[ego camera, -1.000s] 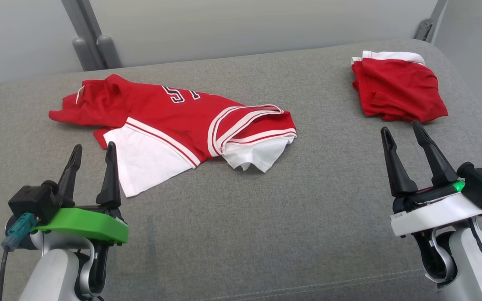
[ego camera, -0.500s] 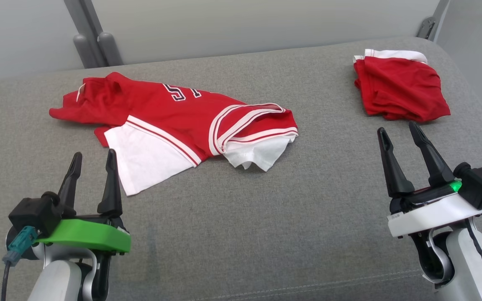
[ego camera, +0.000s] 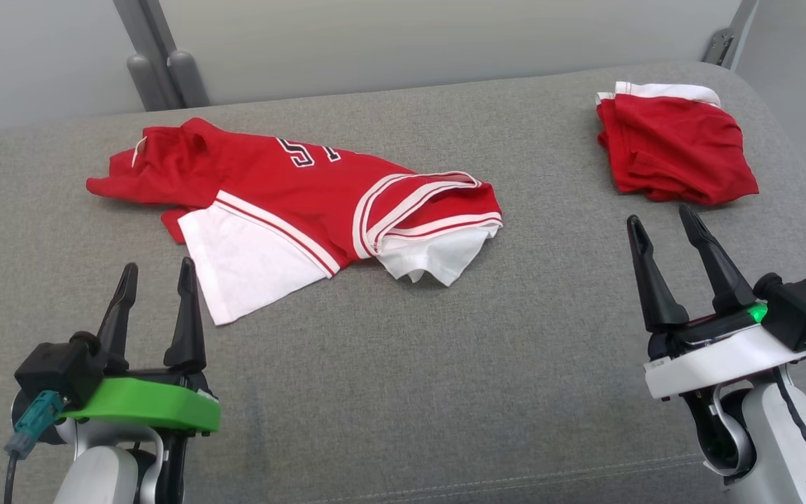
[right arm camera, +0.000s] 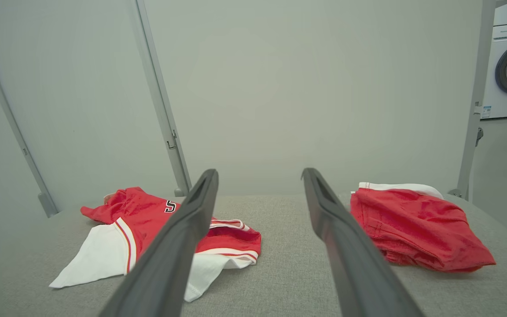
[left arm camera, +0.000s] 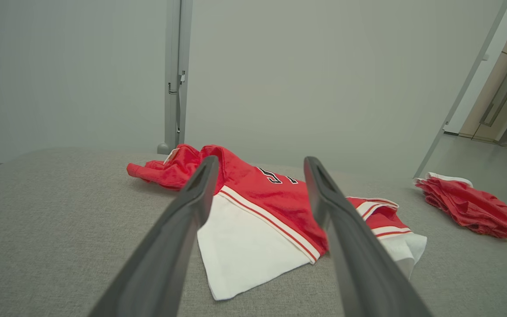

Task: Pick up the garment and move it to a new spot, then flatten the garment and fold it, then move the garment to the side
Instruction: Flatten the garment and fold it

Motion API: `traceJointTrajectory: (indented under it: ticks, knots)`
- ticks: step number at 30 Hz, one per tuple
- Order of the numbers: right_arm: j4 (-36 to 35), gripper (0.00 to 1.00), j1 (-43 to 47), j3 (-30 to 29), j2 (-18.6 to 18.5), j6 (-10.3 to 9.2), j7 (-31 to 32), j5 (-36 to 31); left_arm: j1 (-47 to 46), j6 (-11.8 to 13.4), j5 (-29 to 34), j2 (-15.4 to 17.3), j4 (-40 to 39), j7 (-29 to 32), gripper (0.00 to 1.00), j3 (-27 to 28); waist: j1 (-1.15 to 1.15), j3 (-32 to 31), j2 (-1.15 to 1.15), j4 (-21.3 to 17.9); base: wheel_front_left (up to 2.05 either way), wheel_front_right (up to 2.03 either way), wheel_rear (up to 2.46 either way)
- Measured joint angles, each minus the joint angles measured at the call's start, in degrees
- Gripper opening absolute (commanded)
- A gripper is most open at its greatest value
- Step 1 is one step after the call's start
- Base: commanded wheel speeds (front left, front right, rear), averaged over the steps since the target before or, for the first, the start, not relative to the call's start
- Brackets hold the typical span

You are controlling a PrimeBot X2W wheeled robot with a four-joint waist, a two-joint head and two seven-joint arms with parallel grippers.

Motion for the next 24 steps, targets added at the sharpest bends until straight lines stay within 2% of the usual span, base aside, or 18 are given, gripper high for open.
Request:
traceJointTrajectory:
  ticks: [5,13,19,24]
  knots:
    - [0.49,1.00,-0.03,2.13,0.55,0.01,0.00,0.29,0.01,-0.25,0.37,-0.60,-0.49,0.00,1.00,0.41,0.00,0.10,0.00,0.18,0.00,0.00,0.00]
    - [3.12,1.00,-1.64,11.48,0.31,0.01,0.75,1.90,0.01,-1.67,0.90,-1.42,-1.12,0.00,1.00,0.03,0.00,0.73,0.00,1.84,0.00,0.00,0.00]
    - [7.06,1.00,-3.54,15.10,3.08,0.01,5.86,10.59,0.00,-1.99,0.94,-2.34,-1.18,0.00,1.00,-0.14,0.00,1.72,0.00,4.34,0.00,0.00,0.00]
    - [9.99,1.00,-7.43,16.81,3.69,0.01,10.17,14.90,-0.06,-2.30,0.94,-2.77,-1.15,0.00,1.00,-0.18,0.00,2.79,0.00,6.98,0.00,0.00,0.00]
